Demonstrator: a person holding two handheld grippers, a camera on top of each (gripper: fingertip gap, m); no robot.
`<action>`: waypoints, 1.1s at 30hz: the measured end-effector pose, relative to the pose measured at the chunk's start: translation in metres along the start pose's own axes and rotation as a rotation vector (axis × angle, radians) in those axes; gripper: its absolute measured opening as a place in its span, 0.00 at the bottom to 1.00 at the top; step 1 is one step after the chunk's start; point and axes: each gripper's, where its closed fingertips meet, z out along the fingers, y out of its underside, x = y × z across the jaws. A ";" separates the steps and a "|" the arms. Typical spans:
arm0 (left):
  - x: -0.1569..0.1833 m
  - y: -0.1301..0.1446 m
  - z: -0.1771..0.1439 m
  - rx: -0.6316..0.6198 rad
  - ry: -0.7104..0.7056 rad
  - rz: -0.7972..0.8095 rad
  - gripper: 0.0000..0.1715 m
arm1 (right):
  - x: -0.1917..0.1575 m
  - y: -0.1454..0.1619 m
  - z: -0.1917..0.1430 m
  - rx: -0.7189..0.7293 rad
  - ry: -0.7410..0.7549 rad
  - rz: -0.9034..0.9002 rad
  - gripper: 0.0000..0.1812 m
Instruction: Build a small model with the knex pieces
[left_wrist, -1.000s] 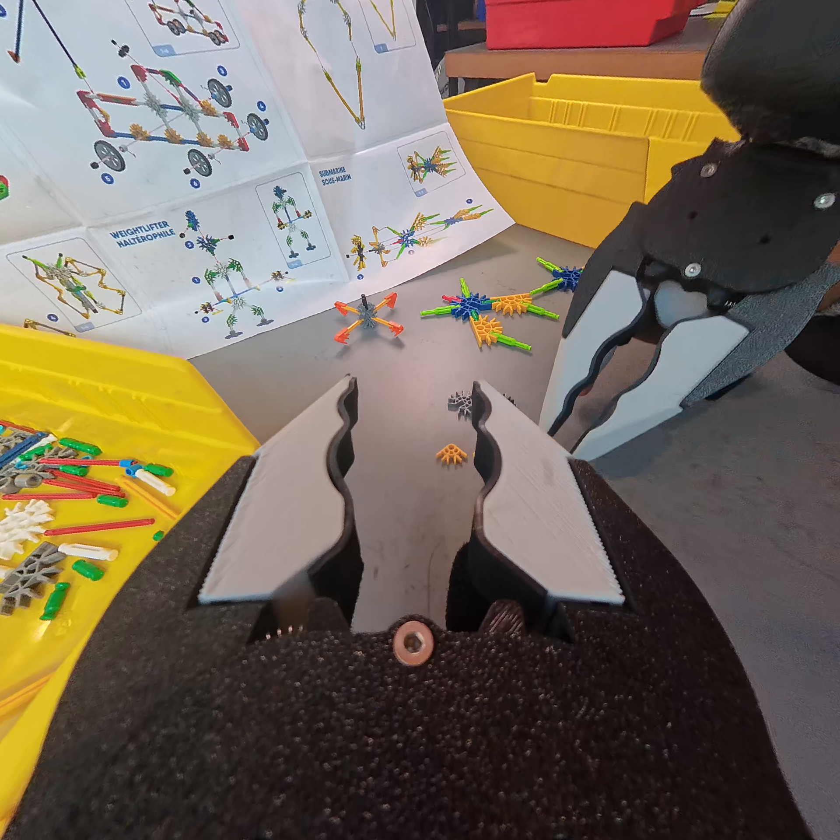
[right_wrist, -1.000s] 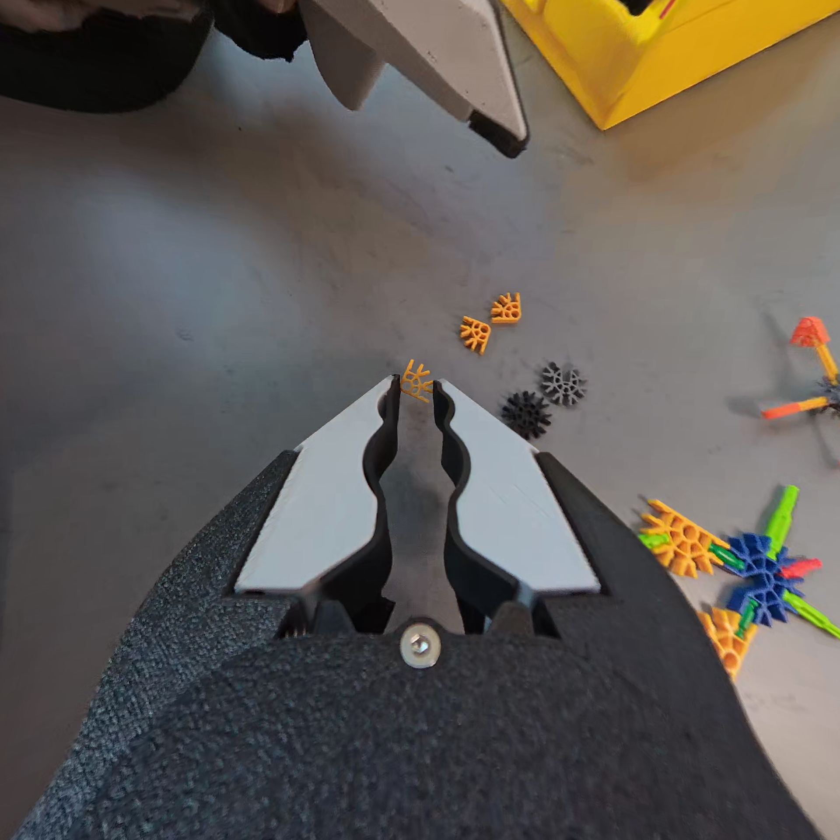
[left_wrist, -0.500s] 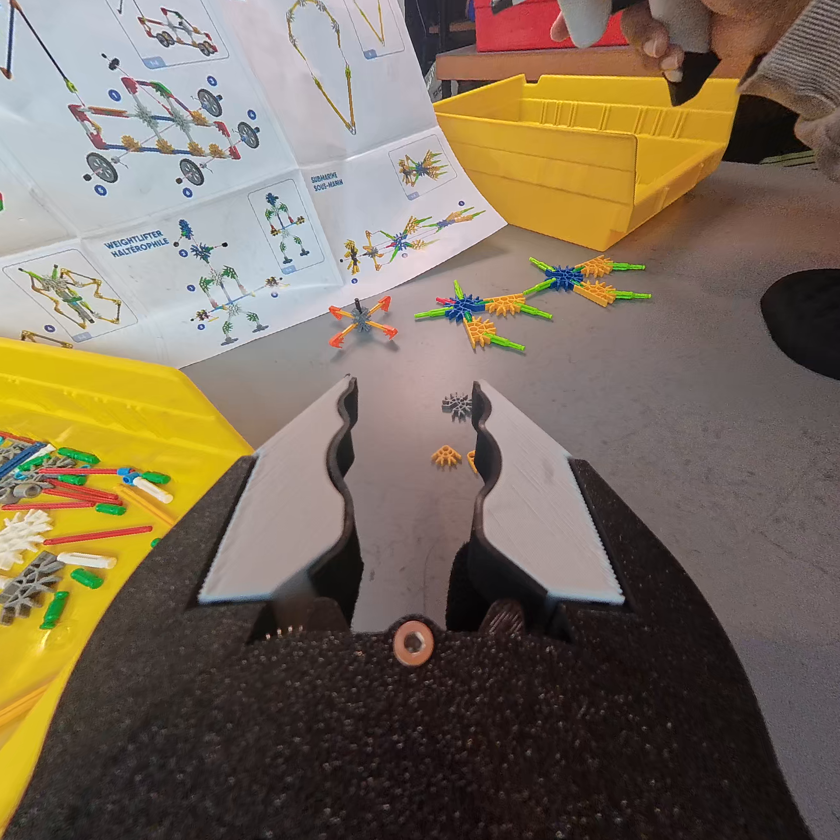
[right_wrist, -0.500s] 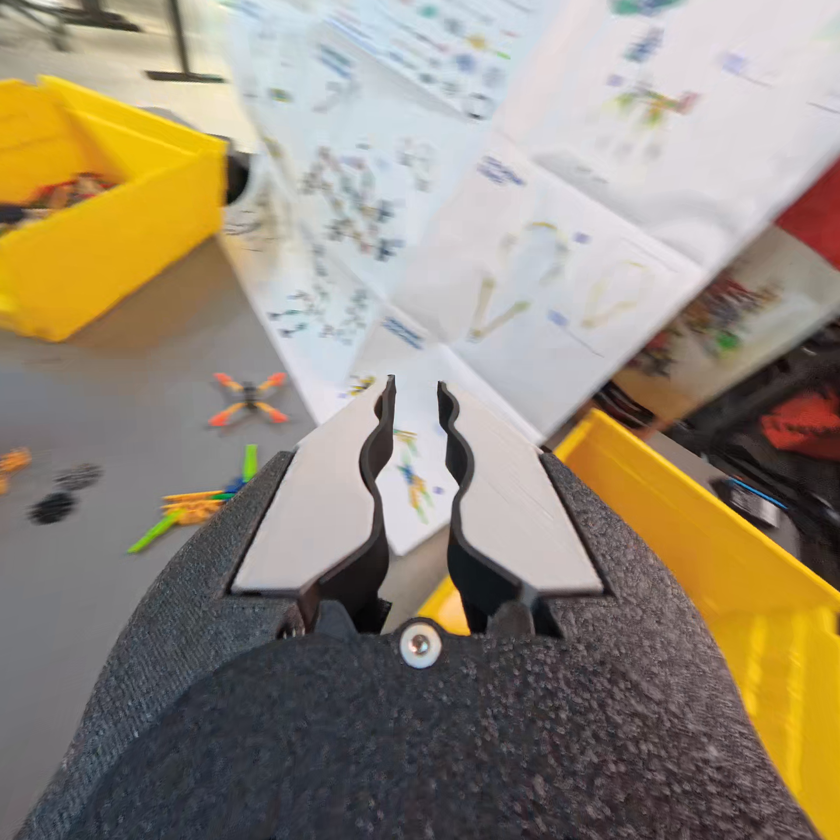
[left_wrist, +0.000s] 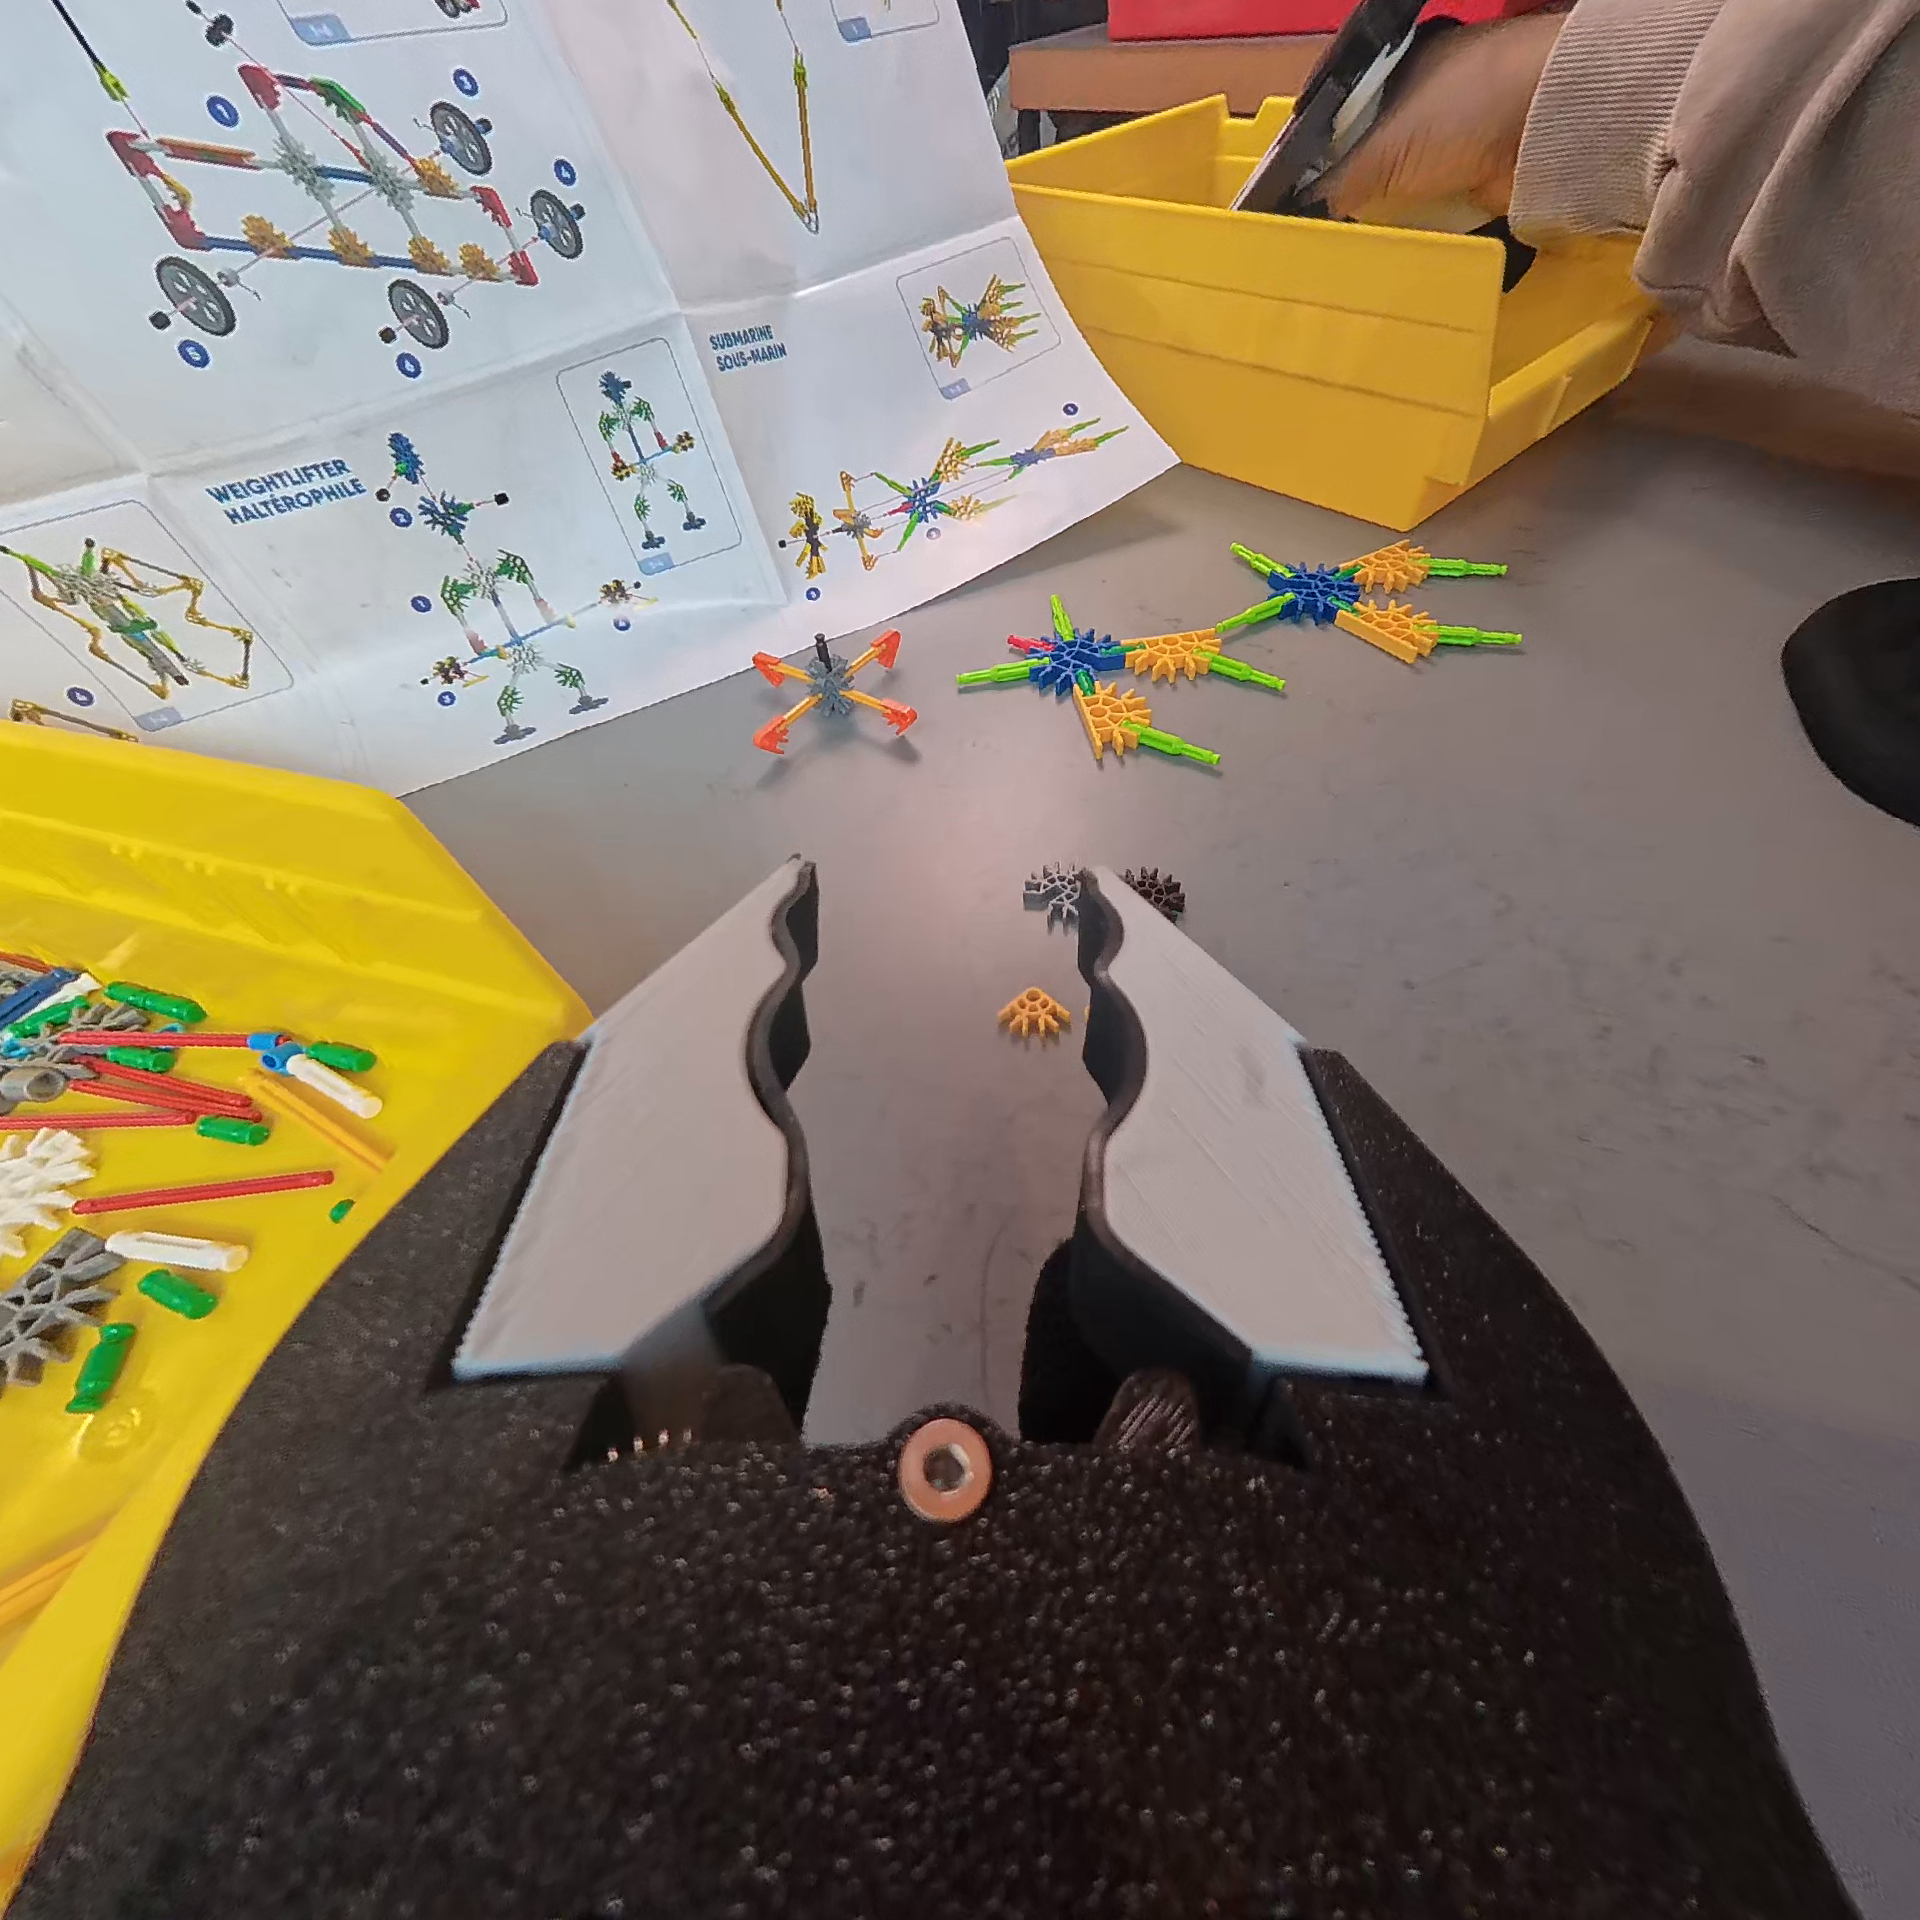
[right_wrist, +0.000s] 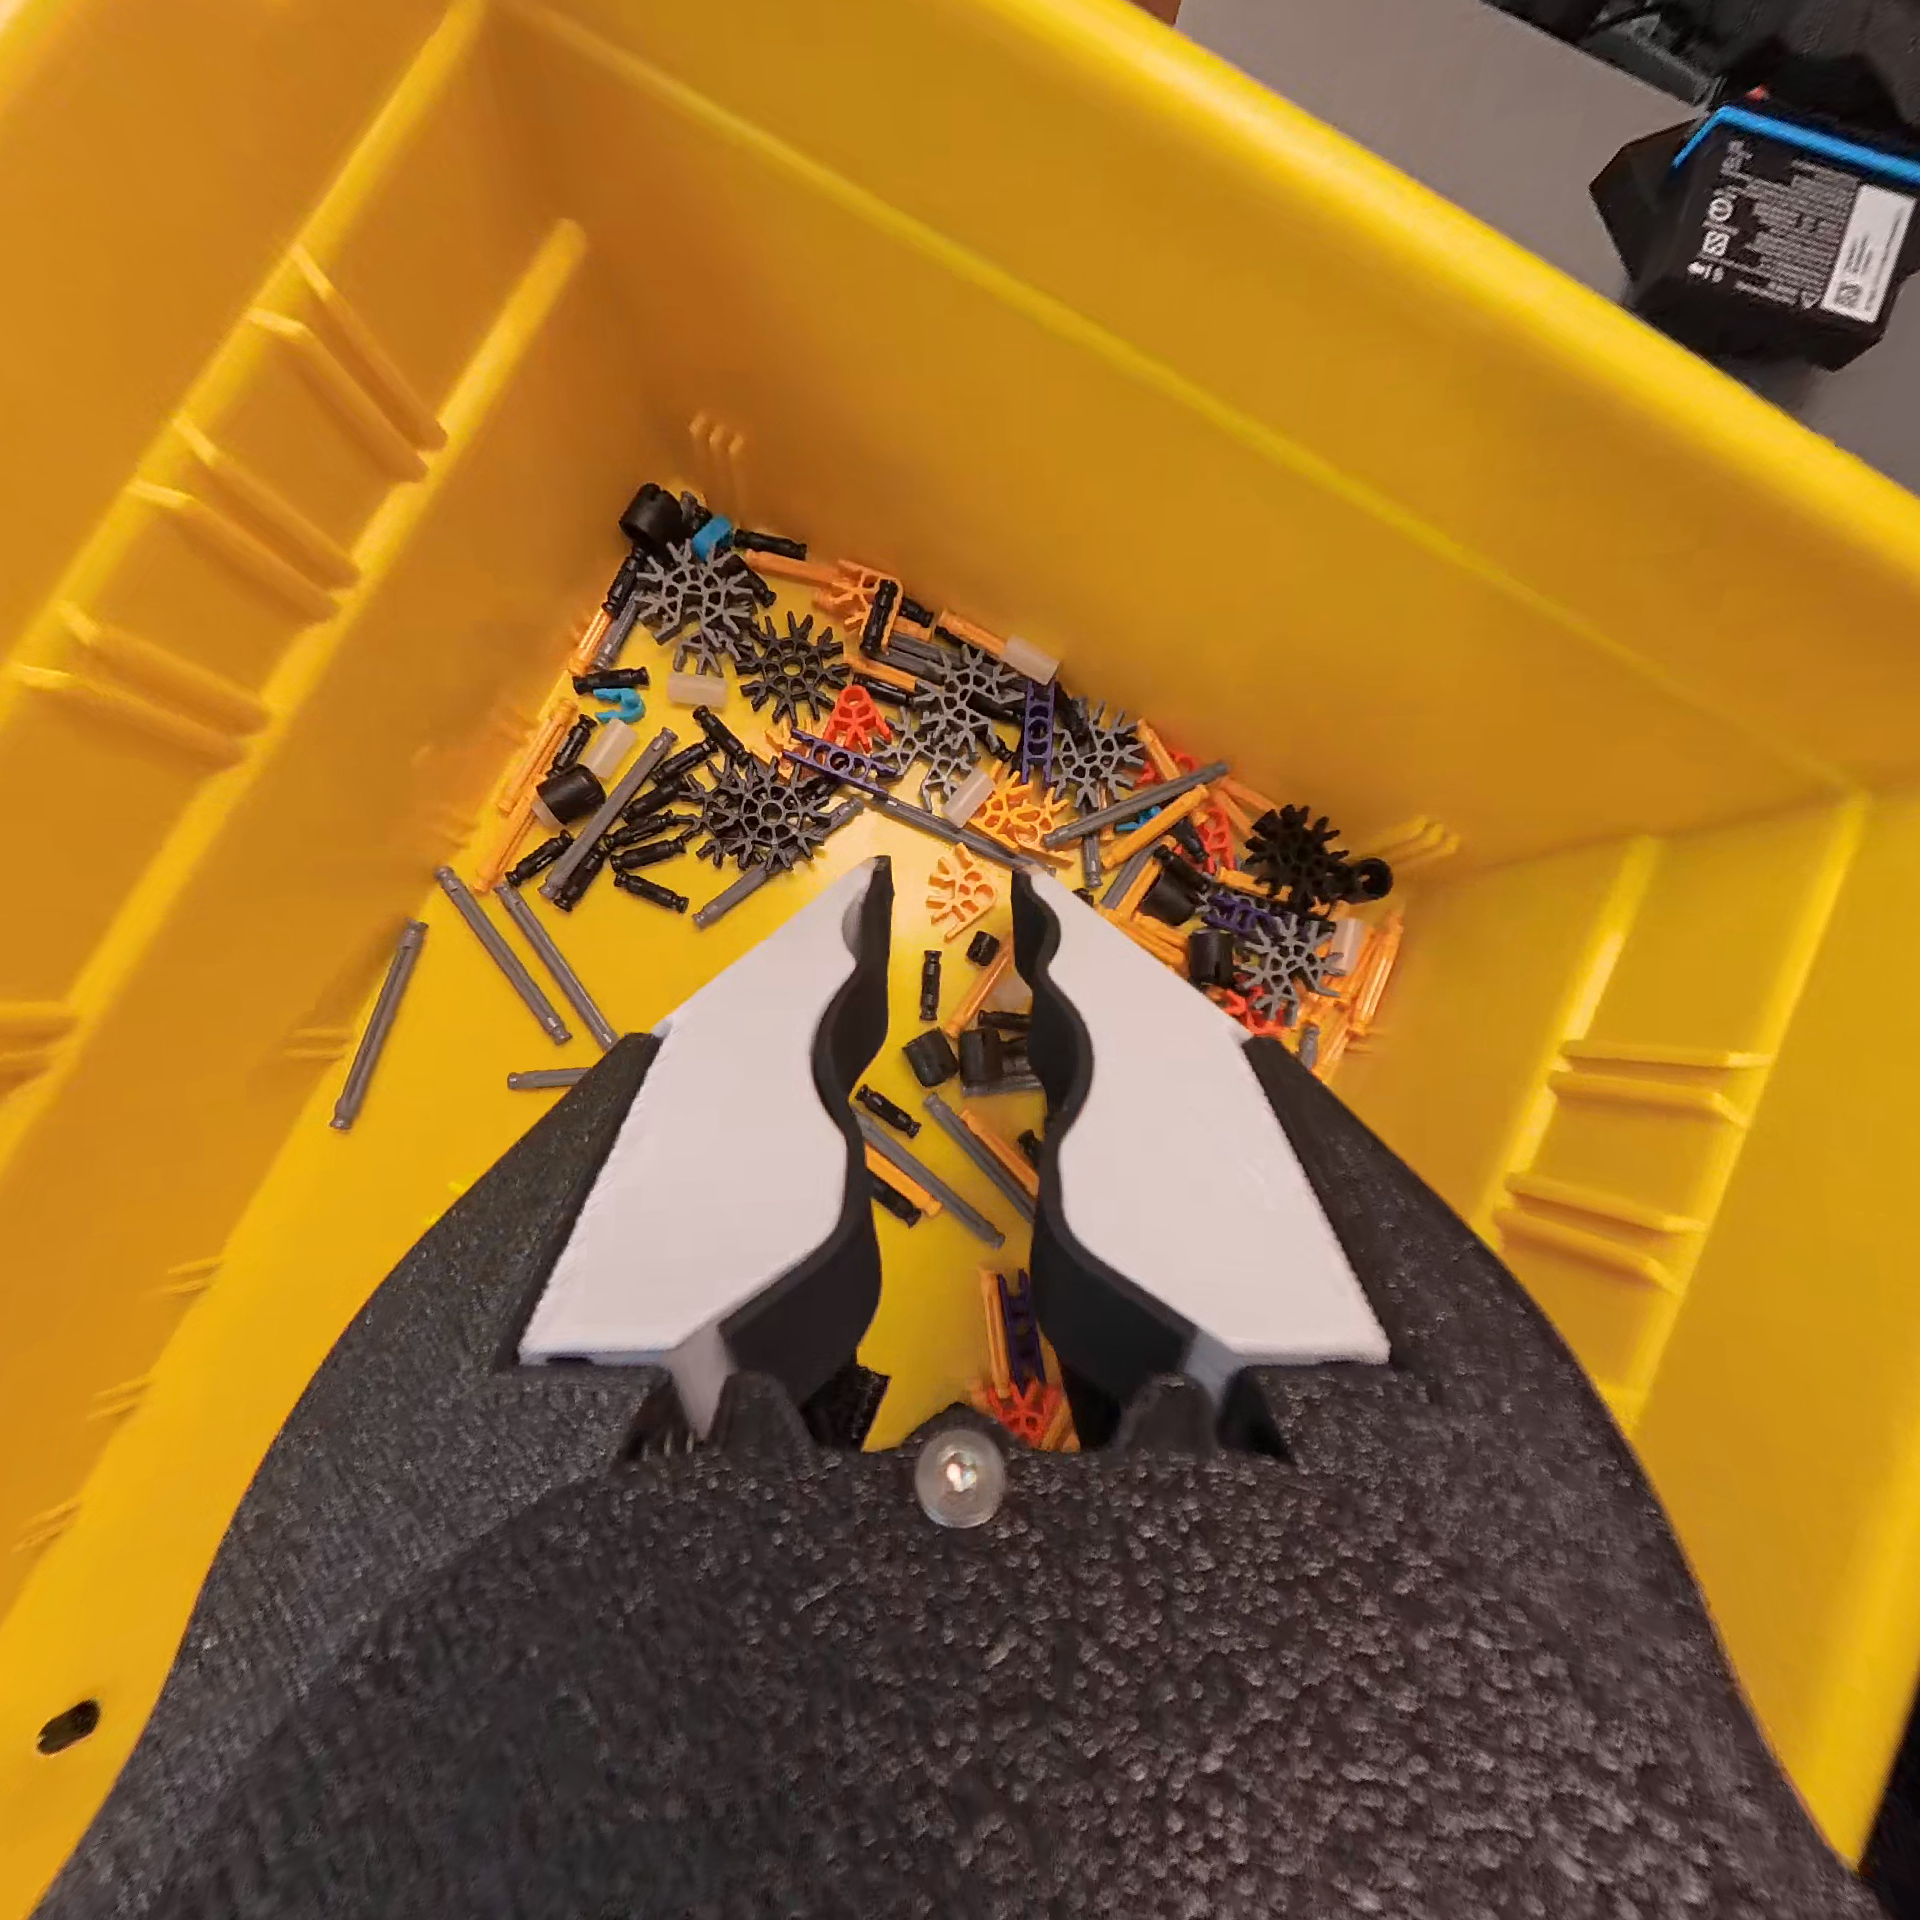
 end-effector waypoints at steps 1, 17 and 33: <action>0.001 0.001 0.001 -0.003 0.002 0.001 0.29 | 0.001 0.002 0.002 -0.015 0.009 -0.004 0.11; 0.001 0.004 0.002 -0.015 0.010 0.001 0.29 | -0.004 0.006 0.008 -0.030 -0.078 0.059 0.08; 0.001 0.000 0.000 -0.004 0.003 0.016 0.29 | -0.015 0.009 0.006 -0.016 -0.097 -0.014 0.00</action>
